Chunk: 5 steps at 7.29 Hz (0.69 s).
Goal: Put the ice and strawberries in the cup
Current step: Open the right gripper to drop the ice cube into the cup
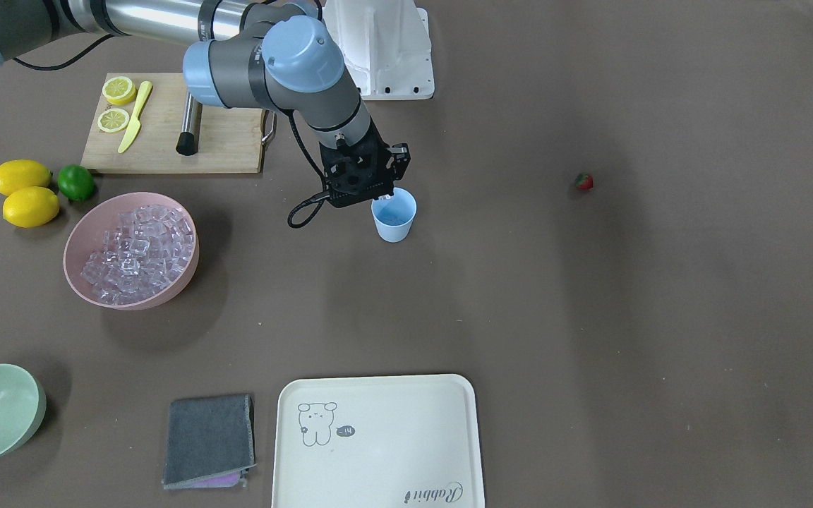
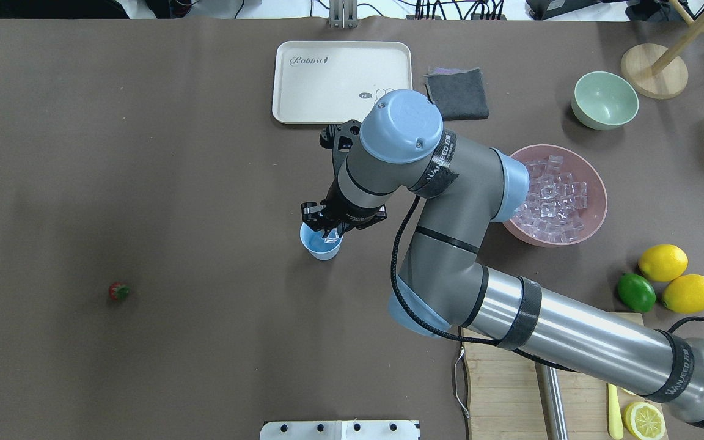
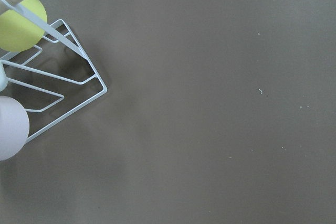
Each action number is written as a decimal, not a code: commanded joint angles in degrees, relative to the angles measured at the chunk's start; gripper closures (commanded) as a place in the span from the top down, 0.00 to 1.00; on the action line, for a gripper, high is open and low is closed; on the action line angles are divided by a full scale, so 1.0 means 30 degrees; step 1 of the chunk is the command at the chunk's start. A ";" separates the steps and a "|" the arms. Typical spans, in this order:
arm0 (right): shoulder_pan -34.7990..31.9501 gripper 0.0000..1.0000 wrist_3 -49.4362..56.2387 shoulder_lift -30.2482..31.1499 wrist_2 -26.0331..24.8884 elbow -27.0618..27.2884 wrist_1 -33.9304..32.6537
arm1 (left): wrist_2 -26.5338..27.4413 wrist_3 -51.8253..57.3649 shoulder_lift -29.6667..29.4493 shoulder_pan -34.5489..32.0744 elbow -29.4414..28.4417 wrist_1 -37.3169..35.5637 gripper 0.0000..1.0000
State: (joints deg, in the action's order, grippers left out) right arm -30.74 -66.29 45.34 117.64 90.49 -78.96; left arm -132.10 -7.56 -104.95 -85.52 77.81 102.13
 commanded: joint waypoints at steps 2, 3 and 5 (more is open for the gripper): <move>0.0258 0.97 -0.0755 -0.0815 -0.0862 -0.0837 0.0012 | 0.0000 0.0001 -0.0025 0.0000 -0.0128 0.0029 0.98; 0.0258 0.98 -0.0784 -0.0786 -0.0833 -0.0837 0.0012 | 0.0000 0.0001 -0.0025 0.0000 -0.0128 0.0030 0.98; 0.0055 0.99 -0.0813 -0.0786 -0.0629 -0.0632 0.0013 | 0.0000 0.0030 -0.0025 0.0000 0.0076 0.0465 0.98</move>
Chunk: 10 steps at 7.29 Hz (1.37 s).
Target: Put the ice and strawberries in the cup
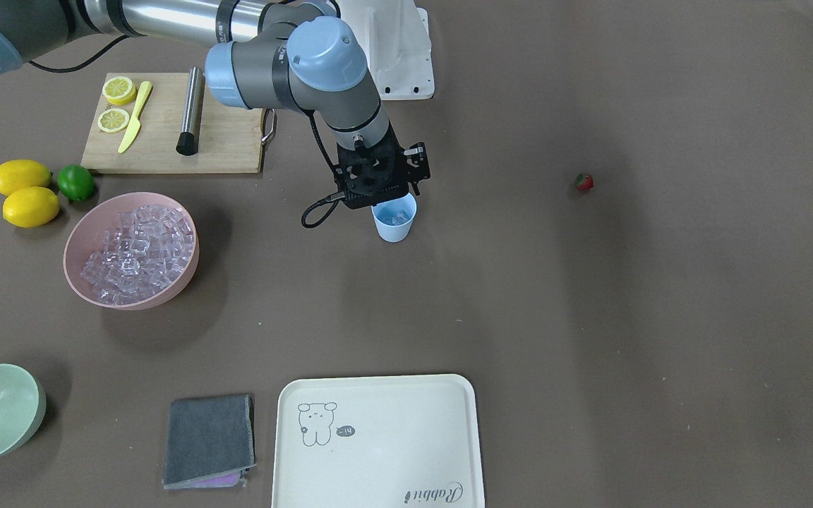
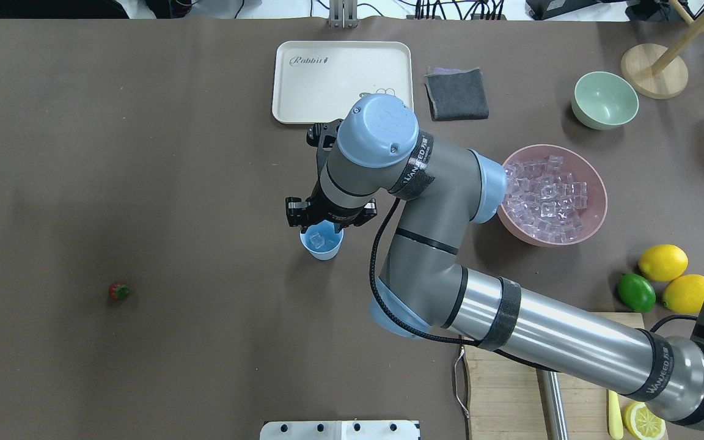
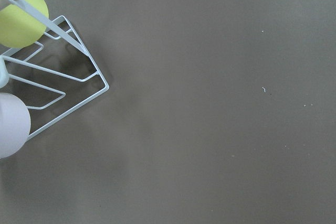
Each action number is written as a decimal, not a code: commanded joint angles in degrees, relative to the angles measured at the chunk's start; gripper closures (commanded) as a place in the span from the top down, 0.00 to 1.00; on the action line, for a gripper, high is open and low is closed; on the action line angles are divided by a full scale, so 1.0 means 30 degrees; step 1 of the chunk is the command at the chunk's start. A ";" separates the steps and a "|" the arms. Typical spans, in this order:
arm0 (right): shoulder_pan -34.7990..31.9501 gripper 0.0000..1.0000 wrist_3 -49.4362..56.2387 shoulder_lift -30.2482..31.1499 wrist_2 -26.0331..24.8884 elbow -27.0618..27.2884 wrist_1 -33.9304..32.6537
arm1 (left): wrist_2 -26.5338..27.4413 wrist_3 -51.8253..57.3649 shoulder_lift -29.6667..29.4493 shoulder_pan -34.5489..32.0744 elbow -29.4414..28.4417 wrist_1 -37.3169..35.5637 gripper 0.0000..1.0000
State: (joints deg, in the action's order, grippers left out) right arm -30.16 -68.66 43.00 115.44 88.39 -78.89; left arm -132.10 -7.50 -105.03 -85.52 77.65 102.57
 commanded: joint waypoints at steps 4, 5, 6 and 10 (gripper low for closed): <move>-0.3414 0.99 0.2218 0.1975 0.2414 0.0911 -0.0099 | -0.0087 -0.0164 0.0581 0.0673 -0.0391 0.3794 0.98; -0.4584 0.99 0.3800 0.3117 0.3173 0.1177 -0.0099 | -0.0146 -0.0165 0.0846 0.0732 -0.0135 0.4067 0.98; -0.5959 0.99 0.5643 0.4172 0.4080 0.1238 -0.0099 | -0.0176 -0.1035 0.0994 0.0819 0.0158 0.4070 0.98; -0.9657 0.99 1.1012 0.7516 0.6282 0.1590 -0.0070 | 0.0116 -0.6682 0.5237 0.3827 0.5276 0.7437 0.98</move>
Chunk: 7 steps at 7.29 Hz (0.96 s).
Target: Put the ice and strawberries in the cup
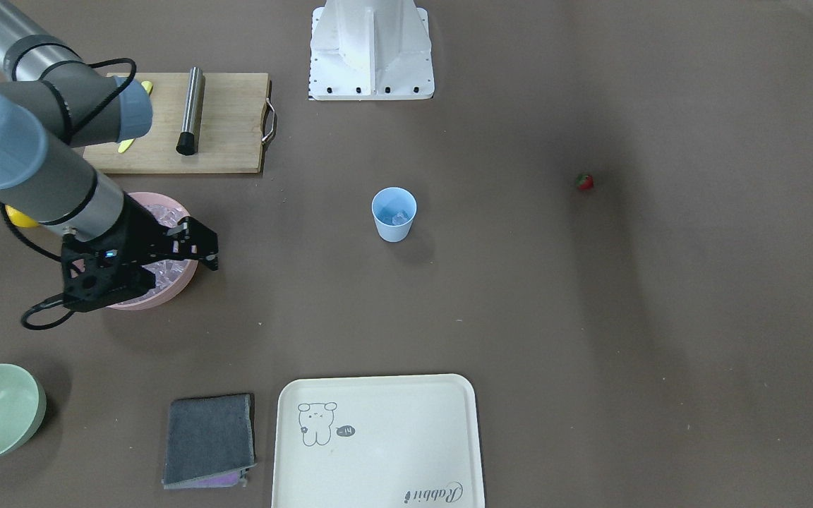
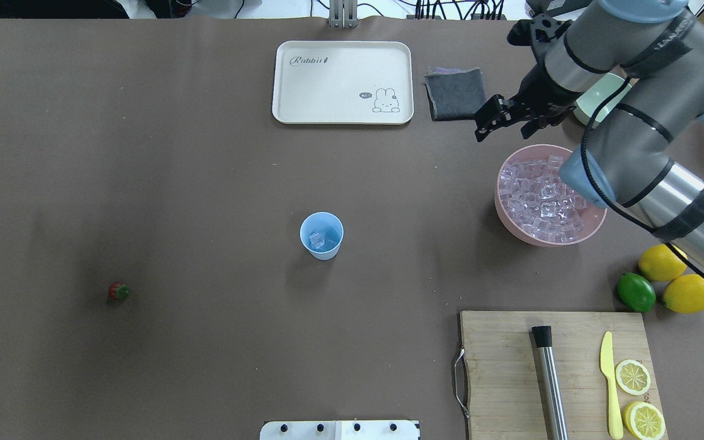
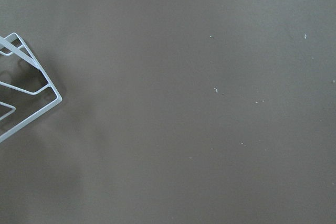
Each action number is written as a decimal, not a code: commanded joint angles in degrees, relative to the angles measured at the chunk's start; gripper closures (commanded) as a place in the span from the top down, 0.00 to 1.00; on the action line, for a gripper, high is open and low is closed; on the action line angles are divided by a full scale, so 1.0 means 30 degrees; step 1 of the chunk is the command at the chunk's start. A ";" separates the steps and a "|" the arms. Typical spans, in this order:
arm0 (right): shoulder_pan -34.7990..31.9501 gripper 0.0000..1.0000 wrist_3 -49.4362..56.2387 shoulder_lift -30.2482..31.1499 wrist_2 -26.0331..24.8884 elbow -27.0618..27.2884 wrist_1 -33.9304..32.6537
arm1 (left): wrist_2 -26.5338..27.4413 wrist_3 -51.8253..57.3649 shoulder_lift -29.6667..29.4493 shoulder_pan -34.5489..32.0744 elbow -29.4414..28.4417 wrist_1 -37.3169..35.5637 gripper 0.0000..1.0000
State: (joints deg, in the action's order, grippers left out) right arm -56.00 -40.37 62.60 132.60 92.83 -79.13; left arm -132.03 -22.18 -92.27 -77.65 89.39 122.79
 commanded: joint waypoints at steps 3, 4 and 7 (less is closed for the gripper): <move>-0.2861 0.99 0.3405 0.1777 0.1501 0.0024 -0.0165 | 0.3862 -1.0419 0.1988 0.7461 0.5789 0.0613 0.98; -0.3156 0.99 0.3757 0.1953 0.1736 0.0024 -0.0194 | 0.4947 -1.1405 0.1988 0.9108 0.6177 0.0584 0.98; -0.3276 0.99 0.3761 0.1954 0.1827 -0.0035 -0.0195 | 0.5863 -1.2323 0.2311 1.1840 0.6972 0.0583 0.97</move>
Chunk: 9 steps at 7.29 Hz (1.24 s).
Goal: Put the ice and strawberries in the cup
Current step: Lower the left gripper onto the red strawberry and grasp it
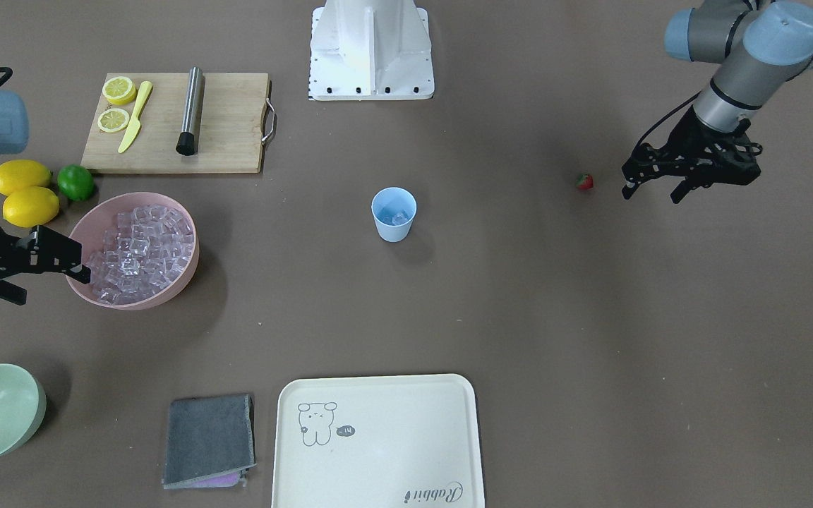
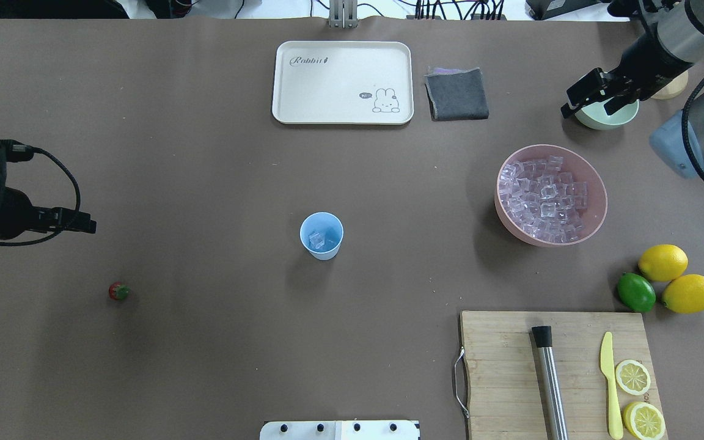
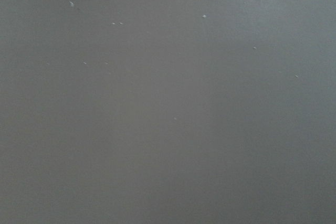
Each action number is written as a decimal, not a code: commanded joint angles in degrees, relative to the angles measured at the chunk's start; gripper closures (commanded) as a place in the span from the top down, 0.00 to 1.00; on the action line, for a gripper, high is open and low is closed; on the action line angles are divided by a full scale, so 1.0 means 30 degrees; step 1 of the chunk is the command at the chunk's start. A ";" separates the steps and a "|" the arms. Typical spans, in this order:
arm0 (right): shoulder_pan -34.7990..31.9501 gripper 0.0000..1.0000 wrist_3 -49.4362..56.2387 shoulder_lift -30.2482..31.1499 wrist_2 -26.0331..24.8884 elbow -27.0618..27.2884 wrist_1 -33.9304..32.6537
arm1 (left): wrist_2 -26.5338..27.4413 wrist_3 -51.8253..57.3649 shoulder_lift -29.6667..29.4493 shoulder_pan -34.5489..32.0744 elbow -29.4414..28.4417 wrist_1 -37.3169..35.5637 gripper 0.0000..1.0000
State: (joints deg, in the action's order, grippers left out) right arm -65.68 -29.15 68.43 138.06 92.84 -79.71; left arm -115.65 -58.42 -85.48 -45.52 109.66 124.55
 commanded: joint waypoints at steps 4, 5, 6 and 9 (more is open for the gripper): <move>-0.0051 0.99 -0.0009 0.0013 0.0005 -0.0126 -0.0031 | 0.2721 -0.1182 -0.0366 0.3542 -0.0223 0.0027 0.92; -0.0051 0.99 -0.0009 0.0013 -0.0024 -0.0155 -0.0031 | 0.2750 -0.1181 -0.0337 0.3717 -0.0253 0.0028 0.89; -0.0051 0.99 -0.0009 0.0013 -0.0024 -0.0156 -0.0031 | 0.3157 -0.1181 -0.0336 0.4067 -0.0224 0.0028 0.86; -0.0051 0.99 -0.0038 0.0013 -0.0053 -0.0214 -0.0031 | 0.3688 -0.1211 -0.0278 0.4715 -0.0282 0.0028 0.55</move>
State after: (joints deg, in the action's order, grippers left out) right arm -65.83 -29.20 68.51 137.91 92.25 -79.80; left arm -104.94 -62.07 -86.44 -31.74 108.92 124.63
